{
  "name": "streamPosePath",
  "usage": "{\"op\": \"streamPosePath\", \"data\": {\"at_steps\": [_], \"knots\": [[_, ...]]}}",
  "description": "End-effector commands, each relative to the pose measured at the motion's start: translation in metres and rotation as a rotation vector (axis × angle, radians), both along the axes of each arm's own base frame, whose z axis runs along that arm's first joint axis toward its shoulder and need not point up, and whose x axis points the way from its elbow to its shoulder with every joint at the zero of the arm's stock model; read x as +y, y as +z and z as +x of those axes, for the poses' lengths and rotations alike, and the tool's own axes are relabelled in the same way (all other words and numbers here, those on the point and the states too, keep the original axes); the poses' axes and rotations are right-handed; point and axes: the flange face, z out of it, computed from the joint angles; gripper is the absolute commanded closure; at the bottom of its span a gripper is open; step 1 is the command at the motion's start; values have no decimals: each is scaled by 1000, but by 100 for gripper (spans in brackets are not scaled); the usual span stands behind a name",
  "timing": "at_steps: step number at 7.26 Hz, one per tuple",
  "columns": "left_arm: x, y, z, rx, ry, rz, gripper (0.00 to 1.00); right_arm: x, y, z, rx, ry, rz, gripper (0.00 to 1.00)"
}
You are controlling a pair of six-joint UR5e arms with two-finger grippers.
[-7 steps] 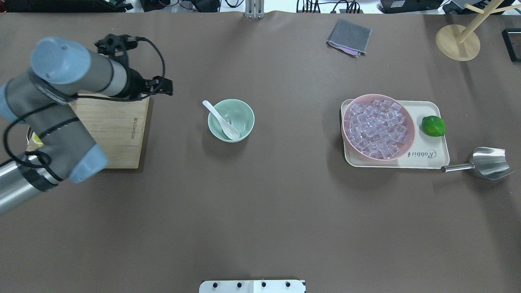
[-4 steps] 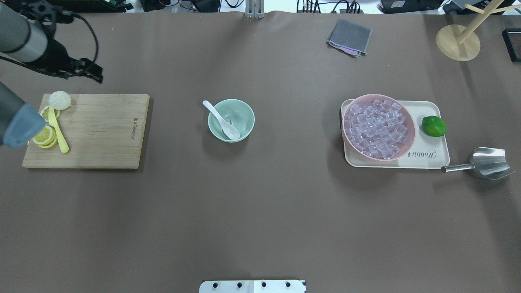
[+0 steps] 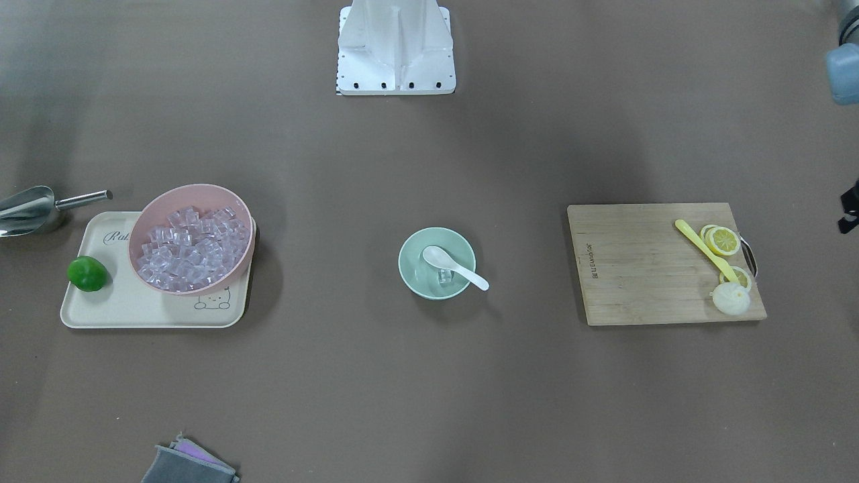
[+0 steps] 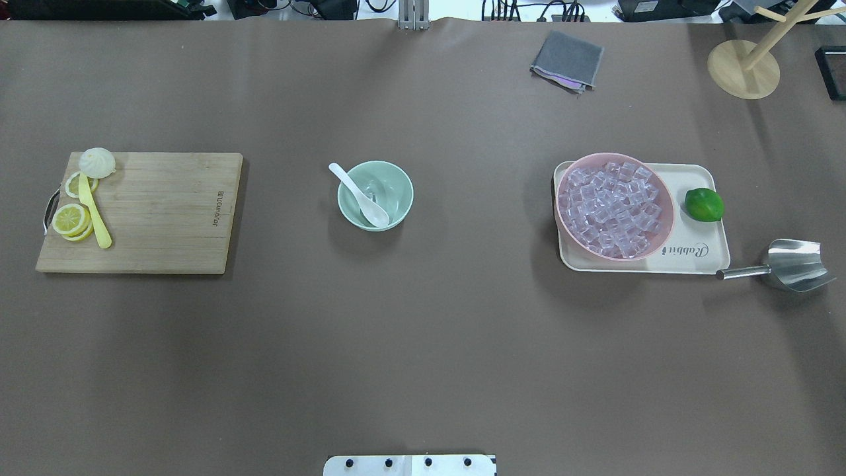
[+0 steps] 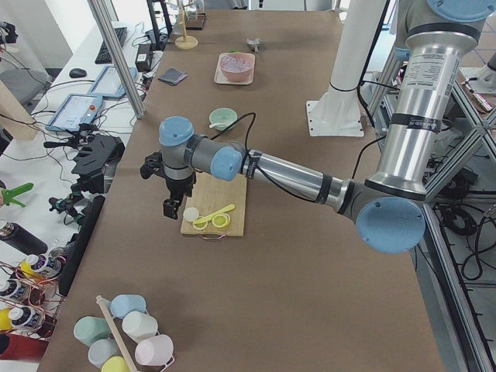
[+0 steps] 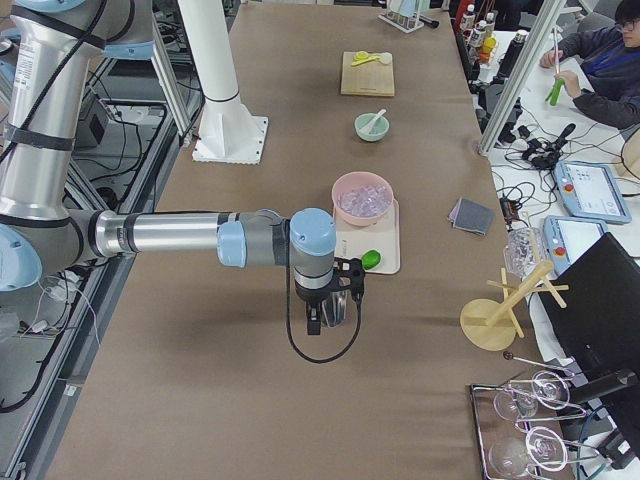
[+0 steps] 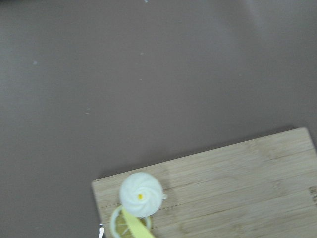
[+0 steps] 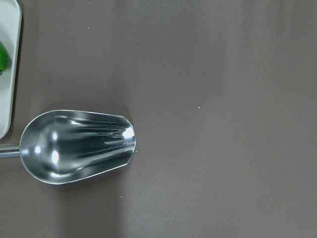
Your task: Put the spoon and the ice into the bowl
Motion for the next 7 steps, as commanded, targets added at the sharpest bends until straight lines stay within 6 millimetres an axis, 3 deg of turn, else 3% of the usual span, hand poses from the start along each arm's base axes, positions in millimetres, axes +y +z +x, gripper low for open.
{"op": "streamPosePath", "data": {"at_steps": [1, 2, 4, 5, 7], "knots": [[11, 40, -58, -32, 35, -48, 2, 0, 0, 0, 0, 0, 0, 0], [17, 59, -80, -31, 50, -97, 2, 0, 0, 0, 0, 0, 0, 0], [58, 96, -73, 164, 54, -268, 2, -1, -1, 1, 0, 2, 2, 0], [81, 115, -77, 166, 45, -268, 2, -1, -1, 1, 0, 2, 2, 0], [96, 116, -87, 134, 26, -227, 2, -1, -2, 1, 0, 2, 5, 0]]}}
